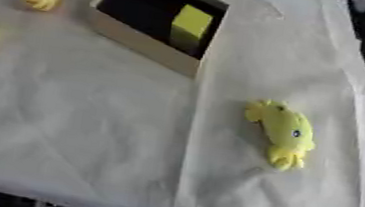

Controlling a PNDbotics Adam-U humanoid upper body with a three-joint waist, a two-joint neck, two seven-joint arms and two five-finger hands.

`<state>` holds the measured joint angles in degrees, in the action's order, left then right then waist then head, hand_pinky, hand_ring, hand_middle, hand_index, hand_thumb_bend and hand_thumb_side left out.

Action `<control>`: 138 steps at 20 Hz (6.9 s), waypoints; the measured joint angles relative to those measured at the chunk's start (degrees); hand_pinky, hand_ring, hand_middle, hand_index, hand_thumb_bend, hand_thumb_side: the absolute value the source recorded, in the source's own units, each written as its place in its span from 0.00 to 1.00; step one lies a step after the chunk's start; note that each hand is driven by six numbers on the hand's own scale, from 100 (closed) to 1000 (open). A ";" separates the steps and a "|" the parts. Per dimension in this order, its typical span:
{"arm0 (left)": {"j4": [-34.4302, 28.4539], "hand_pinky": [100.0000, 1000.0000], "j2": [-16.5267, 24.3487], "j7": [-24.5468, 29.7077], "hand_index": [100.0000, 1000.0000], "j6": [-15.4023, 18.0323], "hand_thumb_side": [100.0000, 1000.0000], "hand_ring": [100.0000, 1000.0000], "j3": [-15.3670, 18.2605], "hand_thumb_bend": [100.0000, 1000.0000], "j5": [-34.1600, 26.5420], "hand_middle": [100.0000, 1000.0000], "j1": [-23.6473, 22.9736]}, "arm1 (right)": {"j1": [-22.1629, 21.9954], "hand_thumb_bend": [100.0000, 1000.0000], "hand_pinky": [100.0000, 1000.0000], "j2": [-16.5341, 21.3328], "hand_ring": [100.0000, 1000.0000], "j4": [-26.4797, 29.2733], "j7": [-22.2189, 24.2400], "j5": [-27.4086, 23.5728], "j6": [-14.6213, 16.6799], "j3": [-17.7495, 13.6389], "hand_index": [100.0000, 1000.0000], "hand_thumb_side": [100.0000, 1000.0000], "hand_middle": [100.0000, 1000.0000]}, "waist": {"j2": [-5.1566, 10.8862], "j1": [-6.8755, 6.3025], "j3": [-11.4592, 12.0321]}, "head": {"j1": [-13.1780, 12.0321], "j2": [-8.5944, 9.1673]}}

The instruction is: Pick up objects on the table and place them in the box.

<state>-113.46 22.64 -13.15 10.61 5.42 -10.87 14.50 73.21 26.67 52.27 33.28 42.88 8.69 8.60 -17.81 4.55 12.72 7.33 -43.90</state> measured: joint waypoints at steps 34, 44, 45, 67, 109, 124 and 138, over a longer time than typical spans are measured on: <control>0.00 0.76 -1.46 1.53 0.82 -0.06 0.59 0.81 -1.08 0.00 -1.15 0.72 1.59 | 1.90 0.00 0.69 -18.54 0.62 -2.88 -2.34 8.83 1.13 5.45 0.58 0.00 0.42 | 0.01 0.56 3.79 | 4.42 0.00; 0.00 0.76 -1.48 1.63 0.82 -0.15 0.60 0.81 -1.37 0.00 -1.19 0.72 1.59 | 1.83 0.00 0.70 -18.40 0.65 -5.66 -1.85 12.64 -1.48 3.99 0.62 0.00 0.46 | 0.01 0.66 3.96 | 4.41 0.00; 0.00 0.76 -1.48 1.64 0.82 -0.16 0.60 0.81 -1.37 0.00 -1.20 0.72 1.59 | 1.78 0.00 0.70 -18.41 0.67 -6.31 -1.88 13.29 -1.49 3.77 0.64 0.00 0.49 | 0.01 0.66 3.99 | 4.41 0.00; 0.00 0.76 -1.52 2.18 0.82 -0.56 0.60 0.82 -1.74 0.00 -1.68 0.72 1.65 | 1.35 0.18 0.83 -18.09 0.94 -7.06 -8.90 21.33 -2.14 0.59 0.96 0.26 0.89 | 0.01 0.74 3.41 | 4.44 0.00; 0.00 0.76 -0.90 1.68 0.82 -0.79 0.61 0.82 -1.34 0.00 -0.68 0.72 0.21 | -33.06 0.26 0.82 32.70 0.89 58.27 2.85 -22.85 -4.54 8.06 0.93 0.16 0.82 | 0.78 0.74 -4.95 | -2.37 0.00; 0.00 0.76 -0.92 1.42 0.82 -0.77 0.62 0.83 -1.34 0.00 -0.70 0.72 0.59 | -41.63 0.19 0.82 30.61 0.89 56.36 1.62 -22.91 -3.87 12.43 0.94 0.29 0.83 | 0.71 0.72 -4.85 | -1.70 0.00; 0.00 0.76 -1.07 1.46 0.82 -0.82 0.62 0.83 -1.37 0.00 -1.04 0.72 0.76 | -44.97 0.26 0.82 26.31 0.91 50.76 1.99 -16.56 -0.21 16.17 0.94 0.28 0.85 | 0.42 0.72 -4.41 | -1.15 0.00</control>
<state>-113.46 21.57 -11.69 9.79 4.05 -11.91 15.26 28.24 52.98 103.03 35.27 26.32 8.48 24.77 -17.39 5.27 8.31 6.18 -43.90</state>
